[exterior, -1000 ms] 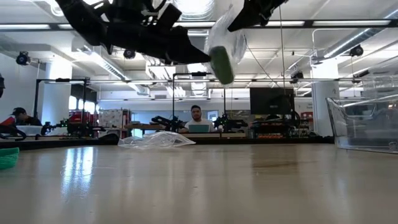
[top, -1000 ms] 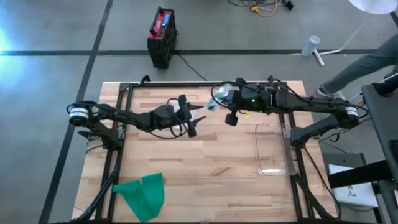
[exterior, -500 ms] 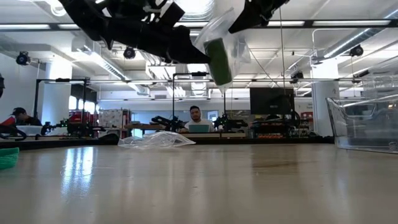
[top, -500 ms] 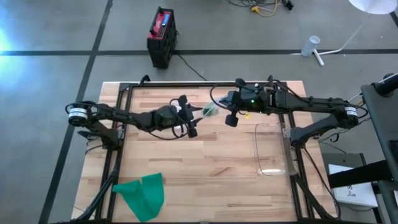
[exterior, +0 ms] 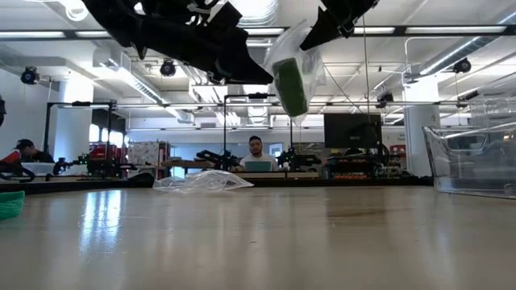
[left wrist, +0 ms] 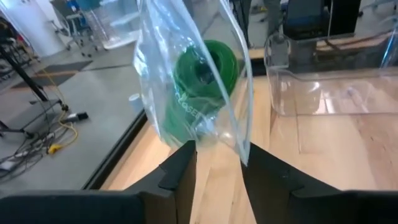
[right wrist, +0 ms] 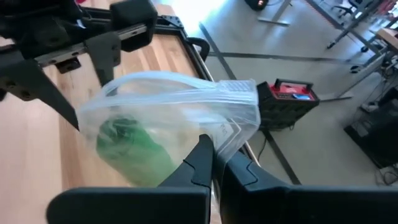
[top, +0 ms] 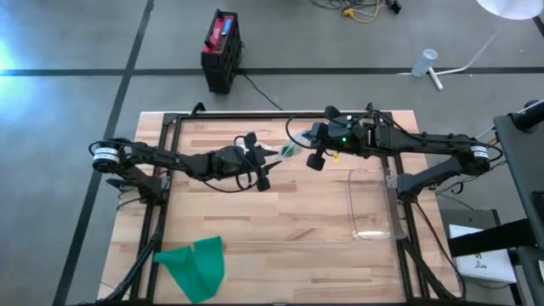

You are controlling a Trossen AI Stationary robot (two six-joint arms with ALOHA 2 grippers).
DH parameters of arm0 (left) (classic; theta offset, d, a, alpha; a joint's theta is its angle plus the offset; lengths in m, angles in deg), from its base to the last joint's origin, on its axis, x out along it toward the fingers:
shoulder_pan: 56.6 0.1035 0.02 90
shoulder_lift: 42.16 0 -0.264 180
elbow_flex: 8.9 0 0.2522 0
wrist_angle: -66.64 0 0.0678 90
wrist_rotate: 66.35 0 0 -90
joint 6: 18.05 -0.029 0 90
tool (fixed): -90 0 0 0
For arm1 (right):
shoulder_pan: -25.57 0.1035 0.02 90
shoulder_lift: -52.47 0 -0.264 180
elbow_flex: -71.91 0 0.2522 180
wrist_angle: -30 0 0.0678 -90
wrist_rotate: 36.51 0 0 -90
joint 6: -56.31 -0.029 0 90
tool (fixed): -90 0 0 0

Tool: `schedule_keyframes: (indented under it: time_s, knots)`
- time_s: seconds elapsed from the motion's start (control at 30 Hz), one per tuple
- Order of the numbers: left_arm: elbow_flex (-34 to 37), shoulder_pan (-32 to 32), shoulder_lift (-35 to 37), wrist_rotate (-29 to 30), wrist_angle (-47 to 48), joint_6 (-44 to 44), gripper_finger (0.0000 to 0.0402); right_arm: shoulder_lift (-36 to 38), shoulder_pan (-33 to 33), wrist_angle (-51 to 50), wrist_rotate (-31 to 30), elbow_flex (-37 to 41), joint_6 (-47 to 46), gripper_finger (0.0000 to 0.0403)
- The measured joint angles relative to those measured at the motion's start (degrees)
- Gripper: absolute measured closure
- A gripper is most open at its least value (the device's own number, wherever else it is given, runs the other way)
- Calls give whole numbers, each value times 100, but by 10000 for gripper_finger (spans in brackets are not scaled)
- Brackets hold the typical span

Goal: Roll bandage
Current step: Put the transparent zip bag with the rolled green bandage into the transparent bin

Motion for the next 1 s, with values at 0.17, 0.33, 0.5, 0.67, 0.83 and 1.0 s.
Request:
schedule_keyframes:
  time_s: [0.17, 0.33, 0.5, 0.67, 0.83, 1.0]
  knots:
    - [-209, 0, 2, 1, 460, 15, 284, 0, 0, 4, -21, 14, -48, 403]
    - [-221, 0, 4, 9, 469, 103, 257, -2, 0, 6, -62, 32, -55, 403]
    - [-234, 15, 2, 162, 473, 368, 231, -2, 0, 7, -109, 44, -82, 403]
    - [-251, 37, 4, 664, 462, 454, 242, -2, 0, 56, -77, 44, -213, 403]
    - [-244, 74, 4, 773, 464, 454, 306, -2, 4, 117, 387, 40, -353, 403]
    - [-242, 76, 4, 763, 438, 466, 392, -2, 4, 271, 436, 40, -386, 402]
